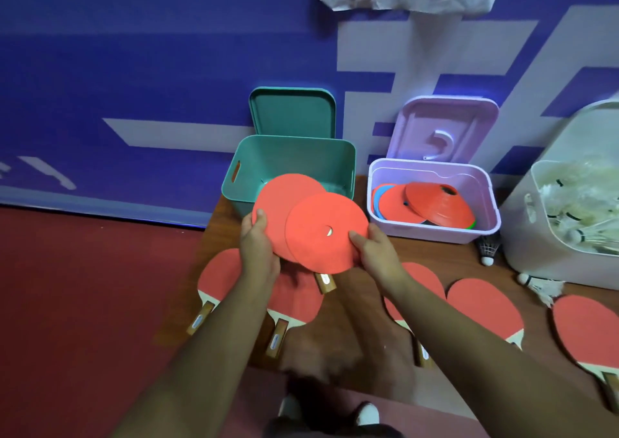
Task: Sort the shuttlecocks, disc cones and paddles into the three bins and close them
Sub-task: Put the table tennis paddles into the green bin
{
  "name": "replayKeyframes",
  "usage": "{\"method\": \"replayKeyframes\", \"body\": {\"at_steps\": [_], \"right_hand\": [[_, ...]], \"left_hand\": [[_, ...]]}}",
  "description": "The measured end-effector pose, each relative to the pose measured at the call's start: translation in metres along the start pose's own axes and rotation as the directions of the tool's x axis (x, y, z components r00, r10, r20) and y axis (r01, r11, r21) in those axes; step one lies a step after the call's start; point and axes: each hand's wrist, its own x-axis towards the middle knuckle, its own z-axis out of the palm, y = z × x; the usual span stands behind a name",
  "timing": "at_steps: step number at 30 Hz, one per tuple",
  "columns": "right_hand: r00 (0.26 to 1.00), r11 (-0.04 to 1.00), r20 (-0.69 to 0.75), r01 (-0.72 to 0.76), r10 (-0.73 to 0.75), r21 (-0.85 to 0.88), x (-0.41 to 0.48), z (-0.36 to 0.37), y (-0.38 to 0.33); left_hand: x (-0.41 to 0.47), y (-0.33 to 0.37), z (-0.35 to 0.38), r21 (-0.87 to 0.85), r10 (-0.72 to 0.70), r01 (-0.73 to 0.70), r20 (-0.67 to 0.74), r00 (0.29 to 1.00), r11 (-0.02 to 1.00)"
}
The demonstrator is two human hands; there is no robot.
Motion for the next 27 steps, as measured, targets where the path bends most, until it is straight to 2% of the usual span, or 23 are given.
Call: {"method": "replayKeyframes", "body": {"at_steps": [6, 10, 13, 18, 22, 27], "right_hand": [[0.995, 0.998, -0.098, 0.034, -0.028, 0.06, 0.017, -0.044, -0.01], [0.989, 0.994, -0.147, 0.014, 0.003, 0.113, 0.028, -0.061, -0.012], [0.988, 0.989, -0.156, 0.028, -0.005, 0.144, 0.034, -0.066, -0.015], [0.973, 0.954, -0.228, 0.032, 0.039, 0.298, 0.058, -0.081, -0.028], [0.93, 0.904, -0.33, -0.007, 0.163, 0.427, 0.086, -0.104, -0.026], [0.839, 0.92, -0.487, -0.038, 0.242, 0.391, 0.119, -0.121, -0.017]], "left_hand": [[-0.023, -0.01, 0.049, -0.116, 0.014, -0.003, 0.094, 0.995, 0.993], [-0.021, -0.003, 0.067, 0.008, -0.035, 0.034, 0.21, 0.977, 0.999], [-0.008, 0.011, 0.075, 0.112, -0.04, 0.015, 0.216, 0.975, 0.994], [0.02, 0.012, 0.092, 0.085, -0.008, -0.007, 0.18, 0.984, 0.996], [0.044, 0.0, 0.11, 0.102, -0.006, -0.009, 0.147, 0.989, 0.995], [0.072, -0.008, 0.13, 0.131, -0.003, -0.027, 0.223, 0.975, 0.991]]}}
